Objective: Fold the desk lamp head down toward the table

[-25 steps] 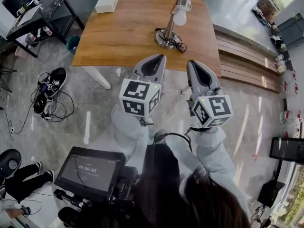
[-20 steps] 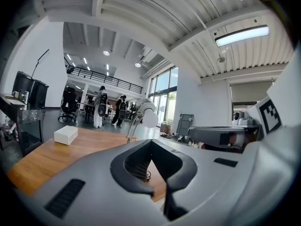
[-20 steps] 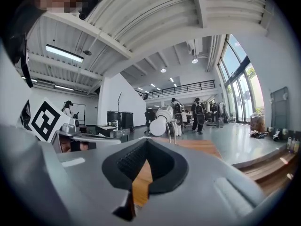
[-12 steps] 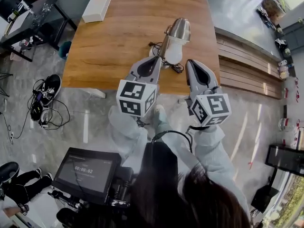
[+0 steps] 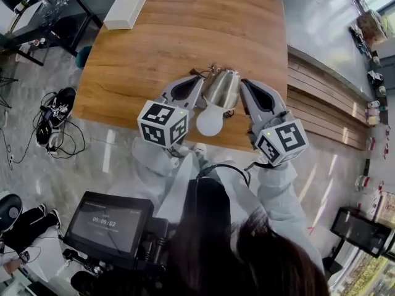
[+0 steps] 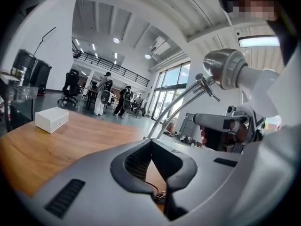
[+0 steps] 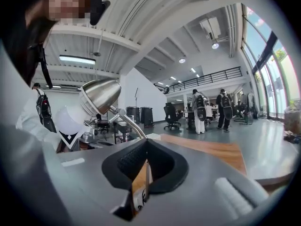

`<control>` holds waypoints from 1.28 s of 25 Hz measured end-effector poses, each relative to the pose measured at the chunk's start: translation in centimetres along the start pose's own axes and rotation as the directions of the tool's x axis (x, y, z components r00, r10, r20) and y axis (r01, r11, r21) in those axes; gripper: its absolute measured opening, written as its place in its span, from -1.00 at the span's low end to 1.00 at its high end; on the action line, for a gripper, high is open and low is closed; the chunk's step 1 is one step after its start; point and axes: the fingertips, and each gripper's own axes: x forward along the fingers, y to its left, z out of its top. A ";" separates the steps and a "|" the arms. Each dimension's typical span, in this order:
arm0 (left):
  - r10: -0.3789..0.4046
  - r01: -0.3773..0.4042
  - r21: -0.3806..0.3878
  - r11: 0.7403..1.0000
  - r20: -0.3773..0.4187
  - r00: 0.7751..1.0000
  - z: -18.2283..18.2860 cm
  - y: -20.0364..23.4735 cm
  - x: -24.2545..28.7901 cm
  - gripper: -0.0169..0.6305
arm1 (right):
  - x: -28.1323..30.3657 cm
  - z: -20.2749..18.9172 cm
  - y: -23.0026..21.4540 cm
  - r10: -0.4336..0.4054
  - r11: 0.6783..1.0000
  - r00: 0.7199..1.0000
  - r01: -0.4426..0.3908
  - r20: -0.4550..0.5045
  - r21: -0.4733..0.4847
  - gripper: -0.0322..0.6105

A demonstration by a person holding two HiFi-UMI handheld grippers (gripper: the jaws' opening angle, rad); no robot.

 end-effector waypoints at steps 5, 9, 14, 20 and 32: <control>-0.077 0.080 0.033 0.996 -0.083 0.994 -1.3 0.4 2.3 -0.93 | 1.2 -0.5 0.9 0.167 0.977 0.985 -0.171 -0.038 -0.125 -0.76; -0.122 0.127 0.043 0.991 -0.113 0.986 -1.9 1.3 3.6 -0.86 | 2.3 0.1 1.7 0.255 0.947 0.966 -0.257 -0.037 -0.191 -0.66; -0.172 0.184 0.055 0.981 -0.171 0.970 -3.0 1.0 4.6 -0.65 | 2.5 1.4 2.6 0.326 0.904 0.945 -0.324 -0.041 -0.279 -0.58; -0.233 0.252 0.060 0.966 -0.219 0.947 -3.3 0.5 6.3 -0.65 | 3.2 2.5 3.4 0.367 0.848 0.928 -0.360 -0.060 -0.390 -0.57; -0.298 0.321 0.037 0.946 -0.284 0.911 -3.7 0.3 7.0 -0.62 | 3.2 2.4 3.8 0.338 0.793 0.939 -0.322 -0.066 -0.516 -0.69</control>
